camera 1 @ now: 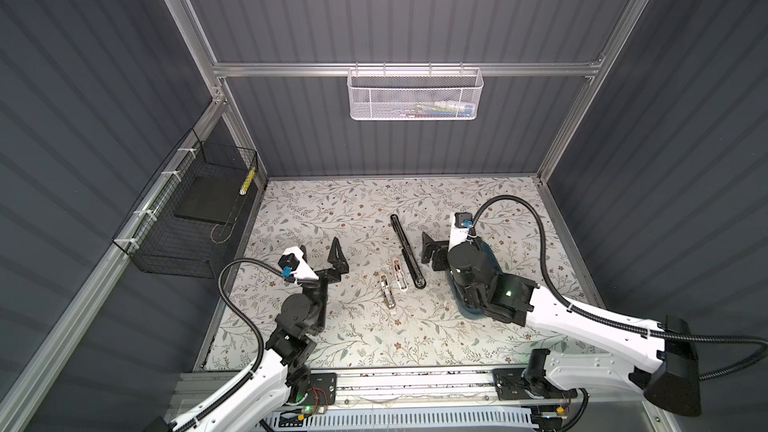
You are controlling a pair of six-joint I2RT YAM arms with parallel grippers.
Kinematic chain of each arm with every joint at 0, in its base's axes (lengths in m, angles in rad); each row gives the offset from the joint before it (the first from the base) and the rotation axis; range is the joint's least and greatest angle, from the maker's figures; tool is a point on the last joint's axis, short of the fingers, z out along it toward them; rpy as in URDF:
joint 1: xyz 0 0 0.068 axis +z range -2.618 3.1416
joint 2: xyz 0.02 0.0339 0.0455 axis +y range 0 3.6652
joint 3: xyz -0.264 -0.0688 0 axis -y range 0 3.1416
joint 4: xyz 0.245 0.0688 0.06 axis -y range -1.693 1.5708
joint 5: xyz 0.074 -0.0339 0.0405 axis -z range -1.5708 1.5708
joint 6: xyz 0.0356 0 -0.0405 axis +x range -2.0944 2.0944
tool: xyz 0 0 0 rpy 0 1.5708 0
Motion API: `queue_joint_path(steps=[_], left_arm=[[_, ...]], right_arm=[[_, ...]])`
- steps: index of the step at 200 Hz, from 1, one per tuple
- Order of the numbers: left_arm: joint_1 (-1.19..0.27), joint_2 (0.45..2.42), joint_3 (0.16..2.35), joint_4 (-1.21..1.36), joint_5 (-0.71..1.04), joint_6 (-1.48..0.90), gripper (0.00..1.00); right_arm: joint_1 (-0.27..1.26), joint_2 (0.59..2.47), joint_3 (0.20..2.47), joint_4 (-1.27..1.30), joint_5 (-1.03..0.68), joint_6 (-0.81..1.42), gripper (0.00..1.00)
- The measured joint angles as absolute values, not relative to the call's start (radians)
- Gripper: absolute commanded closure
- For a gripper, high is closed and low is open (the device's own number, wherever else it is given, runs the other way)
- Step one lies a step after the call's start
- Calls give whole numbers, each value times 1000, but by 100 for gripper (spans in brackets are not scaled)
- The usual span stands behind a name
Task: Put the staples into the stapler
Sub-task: 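Move the right gripper back over the teal staple tray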
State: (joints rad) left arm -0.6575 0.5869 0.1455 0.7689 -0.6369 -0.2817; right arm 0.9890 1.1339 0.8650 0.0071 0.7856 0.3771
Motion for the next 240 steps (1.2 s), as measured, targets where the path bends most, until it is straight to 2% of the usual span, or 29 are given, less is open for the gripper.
queue_joint_path(steps=[29,52,76,92,105,146,191,219,240], left_arm=[[-657,557,112,750,-559,-270,0],[-657,661,192,677,-534,-258,0],[-657,815,298,599,-524,-247,0],[-657,902,351,543,-522,-246,0],[-657,944,371,516,-522,-244,0],[-657,1043,383,462,-564,-248,0],[-657,1132,427,424,-556,-279,0],[-657,1151,459,393,-549,-295,0],[-657,1150,461,387,-551,-300,0]], right_arm=[[821,1065,820,-67,789,373,1],[656,1032,806,-131,738,436,1],[562,1047,798,-186,654,488,20],[535,1097,807,-223,604,500,31],[522,1151,825,-248,572,516,36],[463,1299,862,-312,463,558,39],[390,1348,862,-331,339,635,47],[389,1367,862,-331,316,670,55],[389,1405,862,-330,305,683,56]])
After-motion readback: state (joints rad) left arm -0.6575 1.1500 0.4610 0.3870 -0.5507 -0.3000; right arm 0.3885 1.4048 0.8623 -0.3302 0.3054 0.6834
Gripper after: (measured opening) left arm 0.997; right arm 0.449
